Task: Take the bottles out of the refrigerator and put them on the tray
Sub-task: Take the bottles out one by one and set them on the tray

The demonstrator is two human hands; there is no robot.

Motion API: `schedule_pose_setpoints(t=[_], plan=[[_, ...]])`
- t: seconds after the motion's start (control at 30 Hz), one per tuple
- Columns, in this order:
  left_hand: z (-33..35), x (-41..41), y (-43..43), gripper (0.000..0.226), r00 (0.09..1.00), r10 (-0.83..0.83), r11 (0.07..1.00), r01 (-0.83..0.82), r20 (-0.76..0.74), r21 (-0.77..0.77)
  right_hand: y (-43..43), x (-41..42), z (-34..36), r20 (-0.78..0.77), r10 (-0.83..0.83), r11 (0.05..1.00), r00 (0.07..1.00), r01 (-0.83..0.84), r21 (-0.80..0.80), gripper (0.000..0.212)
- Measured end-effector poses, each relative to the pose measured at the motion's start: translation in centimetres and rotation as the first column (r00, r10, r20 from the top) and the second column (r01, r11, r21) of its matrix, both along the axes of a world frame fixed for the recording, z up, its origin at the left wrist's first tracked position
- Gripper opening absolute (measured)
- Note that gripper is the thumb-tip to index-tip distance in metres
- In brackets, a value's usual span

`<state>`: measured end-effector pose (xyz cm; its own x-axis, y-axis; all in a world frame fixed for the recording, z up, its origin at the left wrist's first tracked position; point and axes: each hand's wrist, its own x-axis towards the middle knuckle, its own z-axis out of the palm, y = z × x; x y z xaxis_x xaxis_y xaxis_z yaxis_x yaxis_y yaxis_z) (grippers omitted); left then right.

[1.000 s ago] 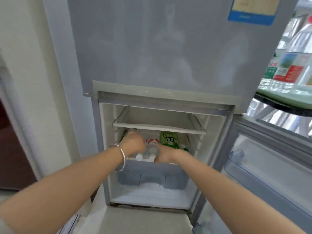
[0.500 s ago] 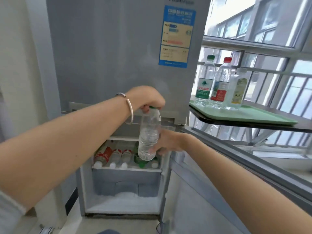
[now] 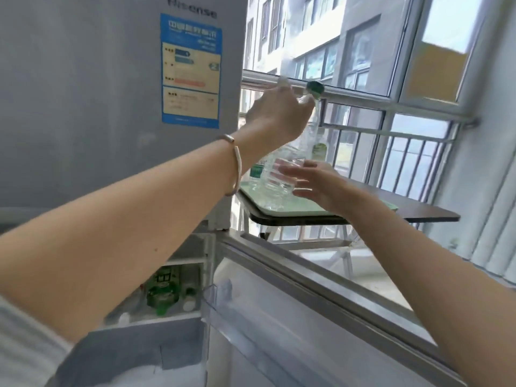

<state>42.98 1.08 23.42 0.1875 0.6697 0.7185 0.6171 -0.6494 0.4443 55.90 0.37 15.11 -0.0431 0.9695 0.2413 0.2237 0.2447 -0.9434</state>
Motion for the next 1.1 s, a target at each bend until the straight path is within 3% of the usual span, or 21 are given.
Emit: schedule_pose_setpoints(t=[0.1,0.17,0.27,0.37,0.47,0.6,0.73,0.97,1.1], plan=[[-1.9,3.6,3.7,0.05,0.99,-0.12,0.964,0.135,0.079,-0.231,2.4,3.9,0.9,-0.125,-0.219,0.972,0.968,0.228,0.062,0.072],[-2.8,5.8,6.2,0.042,0.969,-0.181,0.917,0.228,0.169,-0.326,4.3,6.6,1.3,-0.128,-0.376,0.917,0.918,0.389,0.092,0.074],[-4.7,8.8,8.9,0.04,0.909,-0.345,0.758,0.416,0.232,-0.503,6.9,10.3,0.9,-0.041,-0.536,0.835,0.843,0.536,0.123,0.066],[-6.5,12.3,12.4,0.041,0.871,-0.463,0.634,0.456,0.166,-0.624,10.4,13.8,0.1,0.092,-0.692,0.721,0.716,0.679,0.137,0.077],[-6.9,15.0,14.5,0.04,0.849,-0.513,0.598,0.462,0.131,-0.655,13.4,15.9,-0.8,0.186,-0.747,0.661,0.638,0.742,0.114,0.09],[-7.4,16.9,16.1,0.027,0.83,-0.553,0.544,0.425,0.072,-0.724,16.4,17.2,-1.3,0.249,-0.73,0.67,0.636,0.739,0.076,0.082],[-8.3,17.4,16.8,0.049,0.829,-0.56,0.538,0.36,-0.003,-0.762,18.6,17.6,-1.9,0.244,-0.721,0.681,0.649,0.728,0.076,0.068],[-8.4,16.0,17.2,0.042,0.854,-0.52,0.581,0.349,-0.006,-0.736,19.8,17.6,-2.2,0.229,-0.695,0.697,0.682,0.717,-0.017,0.048],[-8.0,15.5,16.5,0.04,0.869,-0.494,0.613,0.359,0.014,-0.704,17.8,16.0,-2.4,0.339,-0.813,0.538,0.474,0.833,0.125,0.062]])
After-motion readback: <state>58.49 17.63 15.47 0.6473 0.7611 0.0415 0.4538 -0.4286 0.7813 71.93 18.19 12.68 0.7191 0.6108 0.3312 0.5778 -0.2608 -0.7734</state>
